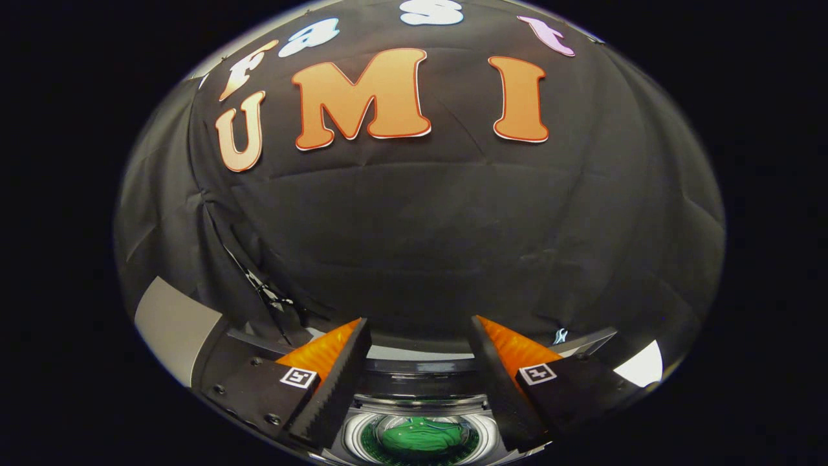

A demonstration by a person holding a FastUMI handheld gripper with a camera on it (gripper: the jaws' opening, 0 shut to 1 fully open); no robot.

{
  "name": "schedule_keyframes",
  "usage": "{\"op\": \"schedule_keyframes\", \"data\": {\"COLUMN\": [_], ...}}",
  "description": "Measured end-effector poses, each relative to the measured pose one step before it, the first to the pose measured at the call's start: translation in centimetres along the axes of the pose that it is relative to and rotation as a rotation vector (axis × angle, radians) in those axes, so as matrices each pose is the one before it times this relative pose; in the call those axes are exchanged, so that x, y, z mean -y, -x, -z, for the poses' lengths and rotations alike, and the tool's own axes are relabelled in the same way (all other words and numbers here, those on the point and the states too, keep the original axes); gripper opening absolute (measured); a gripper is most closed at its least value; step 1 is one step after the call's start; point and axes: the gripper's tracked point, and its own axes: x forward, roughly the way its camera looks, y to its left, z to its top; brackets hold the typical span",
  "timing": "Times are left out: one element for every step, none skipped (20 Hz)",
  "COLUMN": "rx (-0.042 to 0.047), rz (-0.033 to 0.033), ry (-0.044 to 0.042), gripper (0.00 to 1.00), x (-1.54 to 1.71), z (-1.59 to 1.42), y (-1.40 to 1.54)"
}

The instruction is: Put the clothes into the washing machine and then close the washing machine lid.

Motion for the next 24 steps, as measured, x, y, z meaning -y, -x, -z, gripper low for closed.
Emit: {"op": "schedule_keyframes", "data": {"rx": [0.00456, 0.00697, 0.00555, 0.00491, 0.00174, -0.00037, 0.00236, 0.00261, 0.00275, 0.00223, 0.00414, 0.00451, 0.00336, 0.00128, 0.00116, 0.00089, 0.00143, 0.00147, 0.00092, -0.00080, -0.00451, -0.00410, -0.00747, -0.01105], "rz": [-0.00136, -0.00018, 0.00119, 0.00209, 0.00281, 0.00176, 0.00105, 0.00052, -0.00007, -0.00038, -0.00051, -0.00070, 0.00012, 0.00069, 0.00149, 0.00160, 0.00164, 0.00090, -0.00002, 0.00006, -0.00060, -0.00023, -0.00180, -0.00373], "ry": [-0.00084, -0.00064, 0.00232, 0.00297, 0.00161, 0.00024, -0.00023, 0.00043, 0.00166, 0.00130, -0.00056, 0.00175, 0.00138, -0.00009, -0.00147, -0.00053, -0.00045, -0.00061, 0.00168, -0.00025, -0.00247, -0.00199, 0.00052, 0.00046], "gripper": [0.98, 0.98, 0.98, 0.98, 0.98, 0.98, 0.98, 0.98, 0.98, 0.98, 0.98, 0.98, 0.98, 0.98, 0.98, 0.98, 0.98, 0.98, 0.98, 0.98, 0.98, 0.98, 0.98, 0.98], "x": [-0.015, -0.007, 0.080, -0.018, -0.005, -0.039, -0.024, -0.030, -0.019, 0.026, 0.004, -0.096, -0.018, -0.003, 0.041, 0.013, -0.063, -0.031, -0.009, -0.025, 0.015, -0.022, -0.059, -0.044], "z": [0.099, 0.151, 0.157, 0.203, 0.229, 0.250, 0.216, 0.134, 0.347, 0.285, 0.280, 0.188, 0.267, 0.240, 0.291, 0.275, 0.283, 0.293, 0.359, 0.326, 0.489, 0.502, 0.557, 0.755], "y": [0.298, 0.332, 0.323, 0.361, 0.370, 0.471, 0.356, 0.415, 0.432, 0.408, 0.570, 0.351, 0.192, 0.398, 0.342, 0.391, 0.330, 0.430, 0.343, 0.284, 0.409, 0.446, 0.590, 0.550]}}
